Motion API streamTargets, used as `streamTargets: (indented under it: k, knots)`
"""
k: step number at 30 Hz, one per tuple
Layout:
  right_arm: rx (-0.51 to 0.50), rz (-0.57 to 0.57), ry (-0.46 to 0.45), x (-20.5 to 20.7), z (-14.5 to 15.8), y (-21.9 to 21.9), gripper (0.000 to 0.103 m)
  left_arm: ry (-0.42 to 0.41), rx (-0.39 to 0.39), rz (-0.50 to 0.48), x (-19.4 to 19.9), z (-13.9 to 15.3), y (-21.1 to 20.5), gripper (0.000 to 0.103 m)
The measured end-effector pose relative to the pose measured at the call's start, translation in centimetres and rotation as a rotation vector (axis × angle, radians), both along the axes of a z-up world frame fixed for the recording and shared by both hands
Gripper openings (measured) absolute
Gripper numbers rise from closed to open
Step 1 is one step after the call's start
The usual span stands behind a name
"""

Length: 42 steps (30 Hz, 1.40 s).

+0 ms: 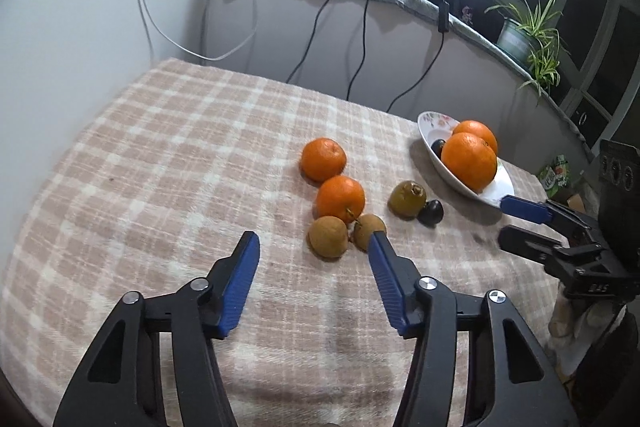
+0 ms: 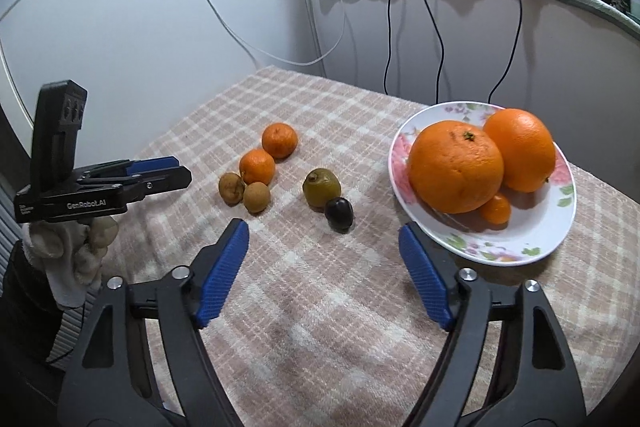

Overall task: Organize fruits
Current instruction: 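Grasp a second dark plum with the right gripper while the left grasps a brown round fruit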

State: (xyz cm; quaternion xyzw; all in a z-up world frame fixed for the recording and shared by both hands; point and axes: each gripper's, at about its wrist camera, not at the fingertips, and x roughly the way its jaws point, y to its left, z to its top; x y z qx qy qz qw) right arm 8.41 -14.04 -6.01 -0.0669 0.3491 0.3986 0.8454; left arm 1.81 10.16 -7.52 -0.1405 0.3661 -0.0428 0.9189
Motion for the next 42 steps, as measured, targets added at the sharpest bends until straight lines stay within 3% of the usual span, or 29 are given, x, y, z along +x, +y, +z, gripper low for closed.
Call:
streamTargets:
  k: [9,28,34,42]
  knots:
    - [-0.05,0.001,0.046,1.8,-1.9,1.7,0.055,0.04,0.022,-0.041,1.5,-1.2,-1.2,0.045]
    - [-0.086,0.001,0.073,3.8,-3.4,3.7,0.045,0.081,0.036,-0.062,3.5,-2.3,-1.3,0.032]
    - [-0.1,0.001,0.088,4.3,-3.7,4.1,0.038,0.081,0.04,-0.075,3.6,-2.3,-1.6,0.025]
    - [-0.103,-0.001,0.09,4.4,-3.9,4.1,0.024,0.076,0.044,-0.074,3.6,-2.2,-1.7,0.024]
